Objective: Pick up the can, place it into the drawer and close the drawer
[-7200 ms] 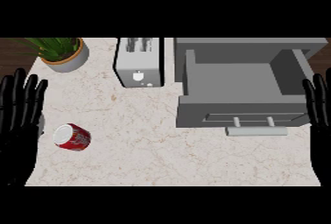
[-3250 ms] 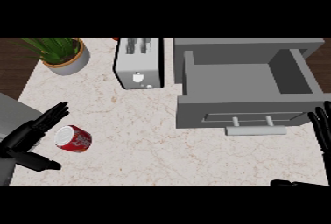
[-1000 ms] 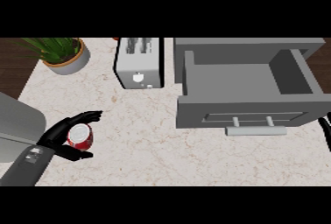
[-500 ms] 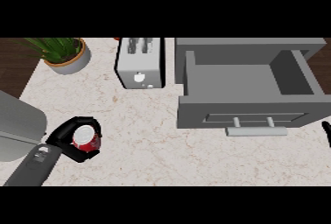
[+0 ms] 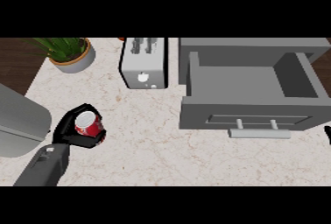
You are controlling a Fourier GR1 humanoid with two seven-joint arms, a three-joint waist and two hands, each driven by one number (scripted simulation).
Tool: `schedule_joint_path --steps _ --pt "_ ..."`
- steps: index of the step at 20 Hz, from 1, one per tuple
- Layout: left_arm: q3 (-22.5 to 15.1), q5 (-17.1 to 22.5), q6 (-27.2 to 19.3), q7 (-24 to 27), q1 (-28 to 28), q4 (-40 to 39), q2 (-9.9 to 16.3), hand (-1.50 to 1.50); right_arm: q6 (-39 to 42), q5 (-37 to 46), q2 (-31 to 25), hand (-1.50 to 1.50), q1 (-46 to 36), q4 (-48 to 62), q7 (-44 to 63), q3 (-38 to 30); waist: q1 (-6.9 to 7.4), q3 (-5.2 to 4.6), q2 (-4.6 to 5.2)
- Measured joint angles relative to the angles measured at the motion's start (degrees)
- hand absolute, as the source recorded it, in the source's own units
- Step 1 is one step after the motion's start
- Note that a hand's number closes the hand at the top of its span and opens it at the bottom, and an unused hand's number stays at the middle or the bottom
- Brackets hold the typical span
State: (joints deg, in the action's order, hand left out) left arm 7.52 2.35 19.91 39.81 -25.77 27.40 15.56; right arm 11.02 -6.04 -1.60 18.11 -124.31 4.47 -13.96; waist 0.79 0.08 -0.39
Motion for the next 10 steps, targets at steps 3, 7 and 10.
schedule_joint_path --steps 3,7,10 --pt "3.11 2.98 -7.70 -2.79 -0.61 3.11 -3.29 1.50 0.16 -0.58 -0.22 -1.50 0.08 -0.21 0.17 -0.60 0.11 0.04 -0.12" --pt "2.86 4.86 -13.41 -10.90 -0.32 13.65 -6.17 1.50 -0.60 0.50 0.48 -1.50 -0.51 -0.40 0.12 0.00 0.26 0.04 -0.19" --pt "0.56 4.46 -17.72 -17.19 0.53 22.90 -8.89 1.50 -0.03 -0.30 0.67 -1.50 0.91 -1.93 0.45 -0.22 0.10 0.04 -0.21"
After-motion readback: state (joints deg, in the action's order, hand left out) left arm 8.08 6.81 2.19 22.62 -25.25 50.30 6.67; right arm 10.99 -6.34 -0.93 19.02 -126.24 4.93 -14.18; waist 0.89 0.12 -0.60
